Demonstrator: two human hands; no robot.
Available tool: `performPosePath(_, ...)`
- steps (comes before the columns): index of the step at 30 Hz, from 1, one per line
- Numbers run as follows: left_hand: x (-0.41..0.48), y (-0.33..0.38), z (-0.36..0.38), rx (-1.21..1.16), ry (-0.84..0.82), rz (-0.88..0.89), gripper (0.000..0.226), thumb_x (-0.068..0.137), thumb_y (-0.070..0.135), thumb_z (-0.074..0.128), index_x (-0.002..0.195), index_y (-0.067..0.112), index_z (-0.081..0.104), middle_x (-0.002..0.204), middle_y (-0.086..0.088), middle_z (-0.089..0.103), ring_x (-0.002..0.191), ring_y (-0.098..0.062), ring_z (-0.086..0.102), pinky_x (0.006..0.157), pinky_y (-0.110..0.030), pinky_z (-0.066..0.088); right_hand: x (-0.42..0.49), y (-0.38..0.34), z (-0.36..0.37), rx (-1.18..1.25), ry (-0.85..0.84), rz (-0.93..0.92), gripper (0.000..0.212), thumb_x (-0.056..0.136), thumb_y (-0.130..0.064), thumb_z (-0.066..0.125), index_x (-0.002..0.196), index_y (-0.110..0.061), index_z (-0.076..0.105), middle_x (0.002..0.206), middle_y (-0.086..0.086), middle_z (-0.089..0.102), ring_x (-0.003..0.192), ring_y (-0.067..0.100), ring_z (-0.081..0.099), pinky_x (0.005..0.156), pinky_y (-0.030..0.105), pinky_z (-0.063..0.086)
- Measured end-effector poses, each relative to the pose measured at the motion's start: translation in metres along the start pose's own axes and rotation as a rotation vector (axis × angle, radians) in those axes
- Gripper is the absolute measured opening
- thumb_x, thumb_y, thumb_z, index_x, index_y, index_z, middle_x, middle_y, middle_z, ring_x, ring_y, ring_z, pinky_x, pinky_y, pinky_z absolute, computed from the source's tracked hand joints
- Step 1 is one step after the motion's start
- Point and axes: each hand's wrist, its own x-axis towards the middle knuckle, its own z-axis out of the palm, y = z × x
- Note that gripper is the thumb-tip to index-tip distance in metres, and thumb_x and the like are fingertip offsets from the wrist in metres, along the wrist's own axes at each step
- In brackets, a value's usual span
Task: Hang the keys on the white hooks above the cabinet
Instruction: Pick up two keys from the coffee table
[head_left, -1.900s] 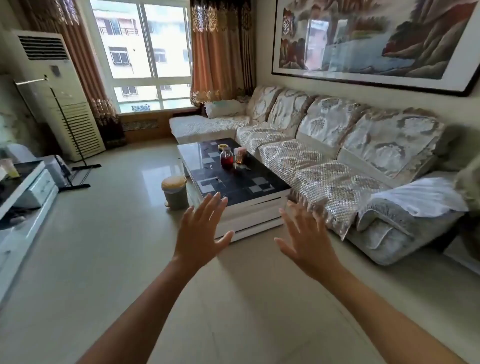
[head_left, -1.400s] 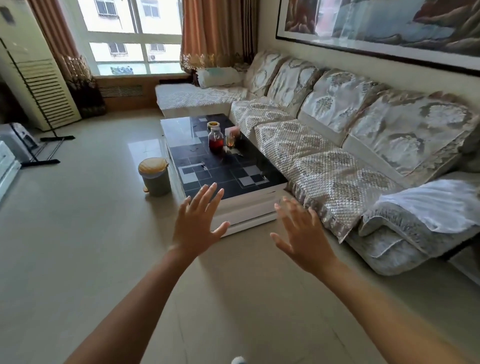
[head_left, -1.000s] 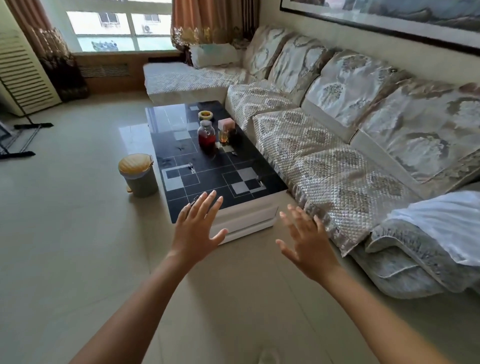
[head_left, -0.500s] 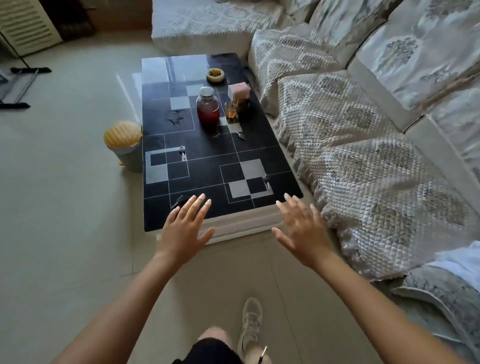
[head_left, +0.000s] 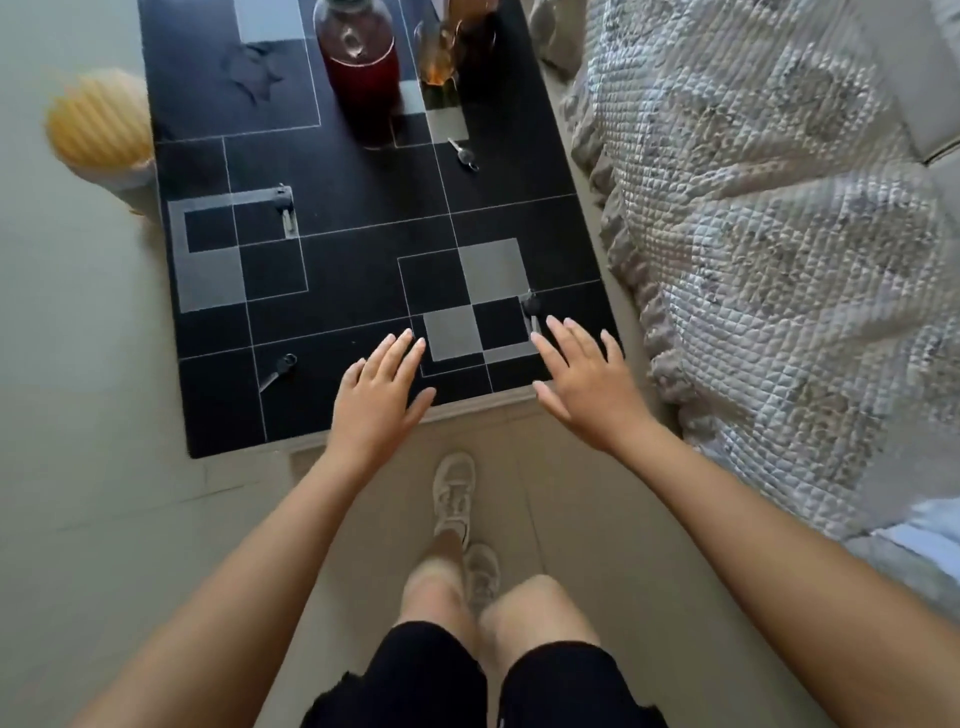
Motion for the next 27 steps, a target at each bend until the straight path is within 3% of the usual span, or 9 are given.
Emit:
performPosePath(3, 0.038, -0.004, 0.016, -0.025, -0.019, -0.004, 0.06, 0.098, 0.046, 0.04, 0.151, 0.022, 0.023, 0.159, 0.001, 0.02, 0.147, -0.016, 0.013, 0.116, -0.04, 0.02, 0.037, 0.01, 0.024, 0.044, -0.035, 0.035, 0.059, 0.097, -0.039, 0.04, 0.148, -0.012, 0.026, 0.155, 0.014, 0.025, 0.144, 0.029, 0.021, 0.112, 0.055, 0.021)
performPosePath(11, 0.089, -0.019, 0.083, -0.112, -0.082, -0.057, 0.058, 0.098, 0.043, 0.041, 0.15, 0.02, 0.027, 0.158, 0.0, 0.023, 0.146, -0.017, 0.017, 0.115, -0.04, 0.024, 0.116, 0.035, 0.098, 0.095, -0.15, 0.113, 0.058, 0.098, -0.035, 0.039, 0.148, -0.011, 0.022, 0.157, 0.014, 0.021, 0.145, 0.028, 0.017, 0.114, 0.053, 0.021)
performPosePath(17, 0.105, -0.02, 0.127, -0.172, -0.114, -0.174, 0.058, 0.099, 0.043, 0.039, 0.15, 0.02, 0.024, 0.159, 0.0, 0.02, 0.147, -0.016, 0.015, 0.116, -0.04, 0.023, 0.152, 0.053, 0.148, 0.077, -0.256, 0.161, 0.063, 0.099, -0.041, 0.034, 0.151, -0.011, 0.012, 0.159, 0.015, 0.007, 0.147, 0.028, 0.009, 0.116, 0.05, 0.018)
performPosePath(20, 0.106, -0.016, 0.137, -0.2, -0.135, -0.194, 0.058, 0.099, 0.042, 0.039, 0.15, 0.021, 0.024, 0.159, 0.001, 0.019, 0.147, -0.016, 0.014, 0.117, -0.039, 0.021, 0.155, 0.049, 0.16, 0.113, -0.264, 0.168, 0.064, 0.098, -0.043, 0.035, 0.15, -0.011, 0.016, 0.159, 0.017, 0.005, 0.147, 0.029, 0.01, 0.116, 0.049, 0.02)
performPosePath(23, 0.105, -0.016, 0.141, -0.206, -0.15, -0.217, 0.058, 0.099, 0.043, 0.039, 0.15, 0.022, 0.022, 0.159, 0.002, 0.018, 0.147, -0.015, 0.013, 0.116, -0.038, 0.019, 0.155, 0.035, 0.163, 0.162, -0.244, 0.079, 0.063, 0.098, -0.043, 0.039, 0.149, -0.012, 0.02, 0.16, 0.014, 0.006, 0.147, 0.027, 0.01, 0.116, 0.048, 0.02)
performPosePath(27, 0.102, -0.027, 0.142, -0.199, -0.144, -0.249, 0.058, 0.098, 0.043, 0.04, 0.15, 0.021, 0.024, 0.159, 0.0, 0.021, 0.147, -0.016, 0.016, 0.116, -0.039, 0.021, 0.159, 0.006, 0.161, 0.217, -0.25, -0.17, 0.059, 0.096, -0.039, 0.045, 0.148, -0.016, 0.027, 0.16, 0.008, 0.013, 0.146, 0.023, 0.017, 0.117, 0.045, 0.022)
